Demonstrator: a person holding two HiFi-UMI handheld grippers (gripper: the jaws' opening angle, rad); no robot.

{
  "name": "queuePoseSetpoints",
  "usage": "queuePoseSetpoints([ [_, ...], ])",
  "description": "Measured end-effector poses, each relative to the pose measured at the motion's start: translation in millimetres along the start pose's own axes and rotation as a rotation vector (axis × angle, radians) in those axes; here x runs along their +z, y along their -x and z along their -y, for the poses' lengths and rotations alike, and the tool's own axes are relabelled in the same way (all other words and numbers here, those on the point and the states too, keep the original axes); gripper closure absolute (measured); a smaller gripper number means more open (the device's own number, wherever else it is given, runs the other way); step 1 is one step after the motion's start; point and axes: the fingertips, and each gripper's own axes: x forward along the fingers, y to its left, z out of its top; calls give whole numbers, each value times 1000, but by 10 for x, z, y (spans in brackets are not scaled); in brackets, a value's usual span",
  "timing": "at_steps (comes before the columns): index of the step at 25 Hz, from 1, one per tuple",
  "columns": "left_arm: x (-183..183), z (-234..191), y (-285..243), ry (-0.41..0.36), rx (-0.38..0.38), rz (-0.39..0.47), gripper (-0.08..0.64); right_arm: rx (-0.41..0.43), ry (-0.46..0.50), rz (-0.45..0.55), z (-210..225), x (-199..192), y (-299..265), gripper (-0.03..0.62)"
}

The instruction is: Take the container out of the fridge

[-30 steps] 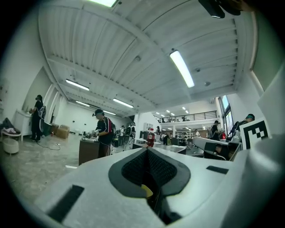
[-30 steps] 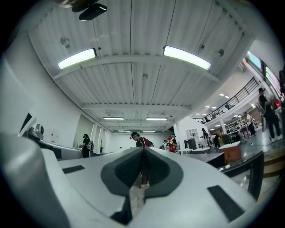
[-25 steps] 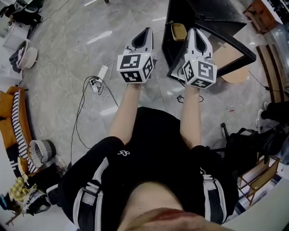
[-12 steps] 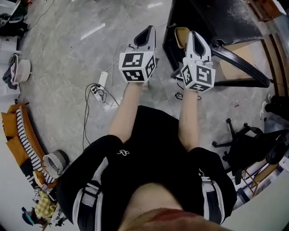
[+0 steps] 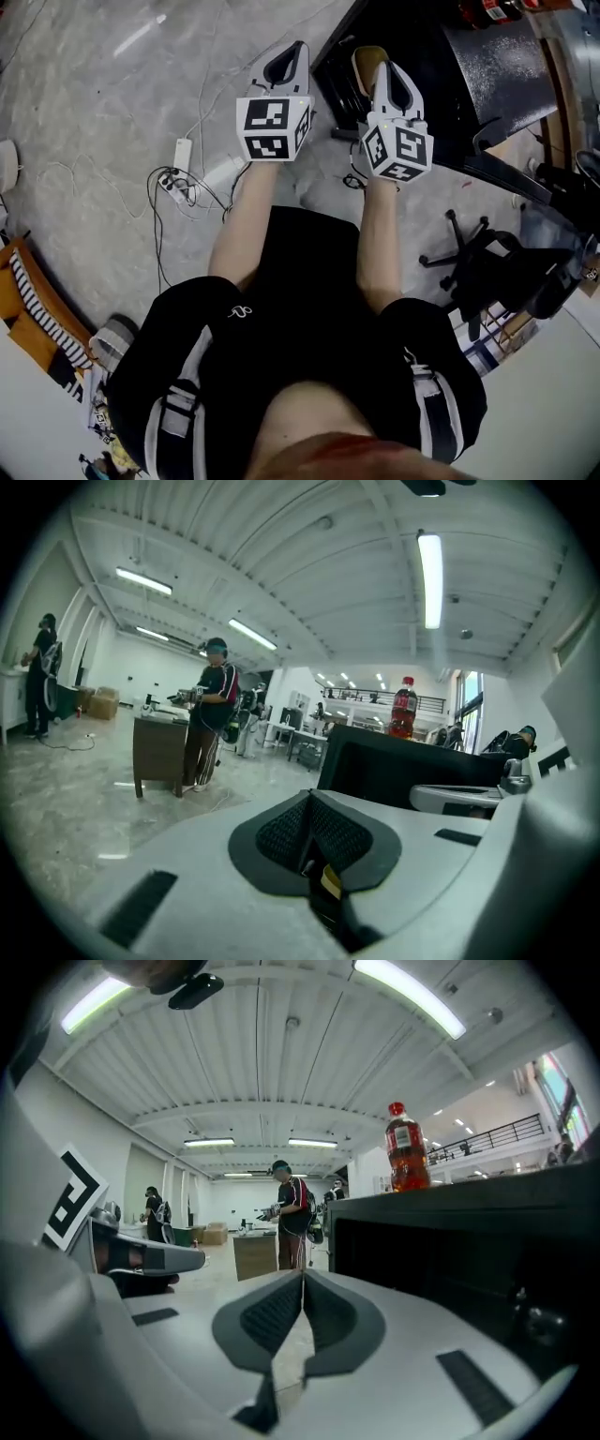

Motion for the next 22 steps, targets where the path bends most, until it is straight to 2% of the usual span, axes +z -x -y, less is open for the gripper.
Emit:
queuePoseSetpoints([
  [8,-453,-187,-461,32,1,-105,552,5,-8,-133,105,-562,-423,580],
  [15,-1152,-186,-703,110,6,-230,552,36,18,-402,238,-1606,-608,578],
  [19,-1488,-115,-806,128,-16,-286,552,3,58,-544,407,-2198,-816,575],
  [20,-1555,-105,-818,125,-15,-297,552,-3,88,-574,461,-2311,-872,569],
  [22,-1675,-103,-819,122,-11,-320,552,-12,135,-636,575,-2535,-958,450],
])
